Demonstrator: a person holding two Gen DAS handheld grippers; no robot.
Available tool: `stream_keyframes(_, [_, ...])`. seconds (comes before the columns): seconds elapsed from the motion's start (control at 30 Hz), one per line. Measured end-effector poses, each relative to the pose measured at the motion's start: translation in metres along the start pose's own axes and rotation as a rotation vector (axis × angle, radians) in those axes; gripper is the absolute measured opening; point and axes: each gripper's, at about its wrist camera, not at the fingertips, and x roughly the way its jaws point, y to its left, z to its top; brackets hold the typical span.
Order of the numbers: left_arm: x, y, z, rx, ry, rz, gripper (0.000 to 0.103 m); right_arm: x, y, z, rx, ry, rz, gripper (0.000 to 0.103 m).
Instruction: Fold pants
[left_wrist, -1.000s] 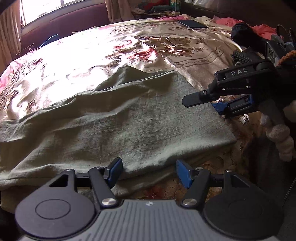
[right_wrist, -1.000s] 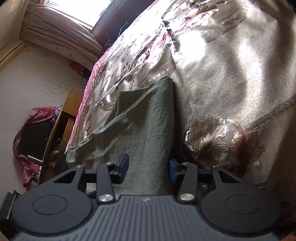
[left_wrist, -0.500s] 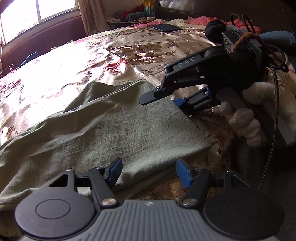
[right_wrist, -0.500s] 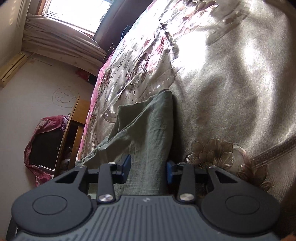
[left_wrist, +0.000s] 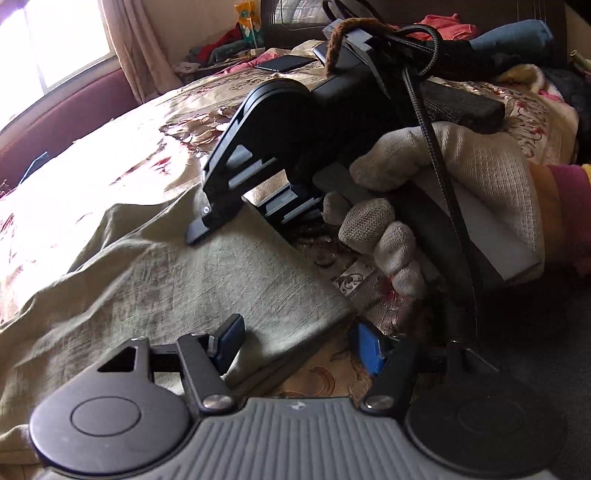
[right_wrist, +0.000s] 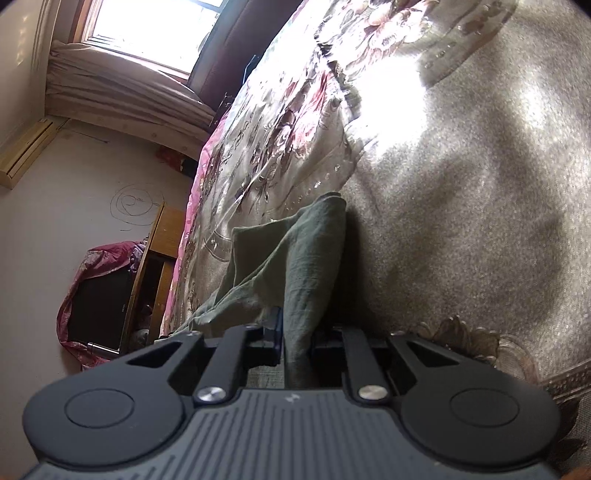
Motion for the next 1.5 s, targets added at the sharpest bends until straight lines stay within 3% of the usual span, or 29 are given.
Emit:
stream_keyframes(0.1, [0.008,-0.006,0.006,-0.012,-0.001,0.004,0.072,-0.01,-0.008,-0.001,0.043,-0.019,0.025,0.003])
stream_keyframes(0.23, [0.008,-0.019,0.016,0.002,-0.018,0.002,0.047,-0.026,-0.016,-0.002,0.069,-0.051,0.044,0.003])
stream_keyframes(0.33, [0.008,-0.025,0.026,0.011,-0.016,-0.023,0.042,-0.039,-0.026,0.002,0.106,-0.086,0.059,0.003])
stream_keyframes(0.53, [0.013,-0.032,0.045,-0.029,0.0,-0.16,0.042,-0.062,-0.03,0.022,0.066,-0.116,-0.026,0.004])
stream_keyframes(0.7, [0.004,-0.024,0.046,-0.064,-0.019,-0.196,0.046,-0.077,-0.025,0.029,0.014,-0.086,-0.08,0.012])
stream_keyframes(0.87, [-0.013,-0.003,0.031,-0.051,-0.033,-0.153,0.058,-0.091,-0.027,0.011,0.012,-0.069,-0.081,0.017])
stream_keyframes(1.03, [-0.026,0.023,0.019,-0.078,-0.051,-0.097,0.06,-0.099,-0.017,-0.007,0.004,-0.056,-0.118,0.025])
stream_keyframes(1.33, [-0.02,0.077,0.001,-0.167,-0.038,0.024,0.064,-0.087,0.002,-0.032,0.007,-0.027,-0.2,0.024])
stream_keyframes(1.37, [-0.018,0.081,-0.001,-0.174,-0.032,0.03,0.065,-0.087,0.002,-0.031,0.035,-0.034,-0.2,0.022])
stream_keyframes(1.43, [-0.015,0.091,-0.008,-0.199,-0.023,0.043,0.065,-0.089,0.003,-0.03,0.053,-0.058,-0.24,0.007])
stream_keyframes(1.5, [-0.012,0.098,-0.015,-0.225,-0.009,0.047,0.065,-0.09,0.003,-0.03,0.065,-0.071,-0.279,0.007])
